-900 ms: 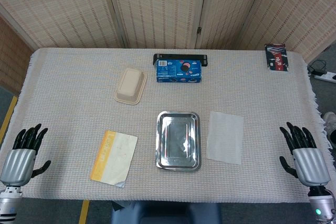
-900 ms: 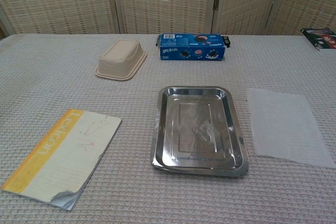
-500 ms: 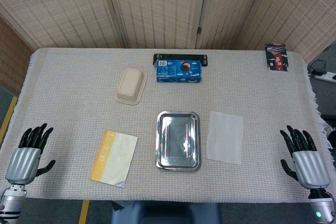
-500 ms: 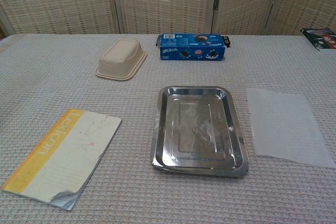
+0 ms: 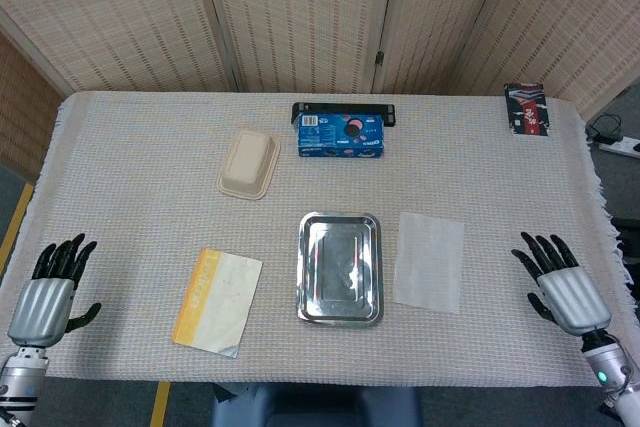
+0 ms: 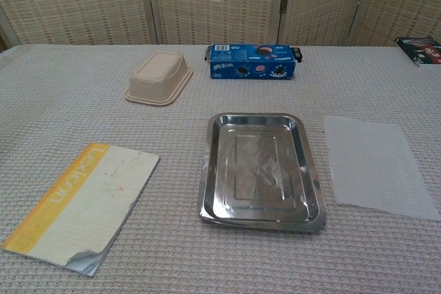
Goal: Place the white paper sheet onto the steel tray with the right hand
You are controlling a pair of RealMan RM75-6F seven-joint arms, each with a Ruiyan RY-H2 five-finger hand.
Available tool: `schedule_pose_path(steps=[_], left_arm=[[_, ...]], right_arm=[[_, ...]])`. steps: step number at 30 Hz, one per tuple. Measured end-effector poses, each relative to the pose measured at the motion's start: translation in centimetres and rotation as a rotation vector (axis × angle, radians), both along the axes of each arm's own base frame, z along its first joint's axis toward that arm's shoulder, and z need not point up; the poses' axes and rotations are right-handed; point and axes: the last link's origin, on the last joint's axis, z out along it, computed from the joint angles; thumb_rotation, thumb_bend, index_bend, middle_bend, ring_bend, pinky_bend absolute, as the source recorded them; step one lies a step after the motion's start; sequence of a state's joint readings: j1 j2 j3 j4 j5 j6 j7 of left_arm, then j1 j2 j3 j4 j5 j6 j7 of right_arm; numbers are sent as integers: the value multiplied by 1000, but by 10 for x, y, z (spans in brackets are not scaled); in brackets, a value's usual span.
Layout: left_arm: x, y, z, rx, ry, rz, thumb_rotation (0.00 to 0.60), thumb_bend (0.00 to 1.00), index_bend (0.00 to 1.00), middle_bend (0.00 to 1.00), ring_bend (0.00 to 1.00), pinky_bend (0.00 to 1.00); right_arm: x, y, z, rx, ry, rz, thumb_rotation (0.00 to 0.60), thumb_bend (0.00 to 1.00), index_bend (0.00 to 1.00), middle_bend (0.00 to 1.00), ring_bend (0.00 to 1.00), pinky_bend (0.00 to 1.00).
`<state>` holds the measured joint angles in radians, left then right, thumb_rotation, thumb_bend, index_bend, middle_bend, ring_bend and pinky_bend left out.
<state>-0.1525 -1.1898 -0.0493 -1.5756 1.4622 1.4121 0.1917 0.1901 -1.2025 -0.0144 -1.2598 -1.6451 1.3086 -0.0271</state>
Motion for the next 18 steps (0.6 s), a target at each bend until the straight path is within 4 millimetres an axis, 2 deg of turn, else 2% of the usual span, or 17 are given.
schedule_pose_path(steps=[5, 11, 18], left_arm=[[-6, 5, -3, 6, 28, 30, 600, 286, 0, 0, 0, 0], [-11, 12, -11, -22, 41, 65, 600, 285, 0, 0, 0, 0], [-16, 20, -12, -14, 47, 90, 600, 286, 0, 0, 0, 0]], right_arm=[[-7, -29, -12, 33, 124, 90, 600, 419, 232, 0, 0, 0], [-13, -55, -28, 75, 193, 150, 600, 418, 249, 0, 0, 0], [-15, -69, -53, 92, 175, 209, 600, 419, 258, 0, 0, 0]])
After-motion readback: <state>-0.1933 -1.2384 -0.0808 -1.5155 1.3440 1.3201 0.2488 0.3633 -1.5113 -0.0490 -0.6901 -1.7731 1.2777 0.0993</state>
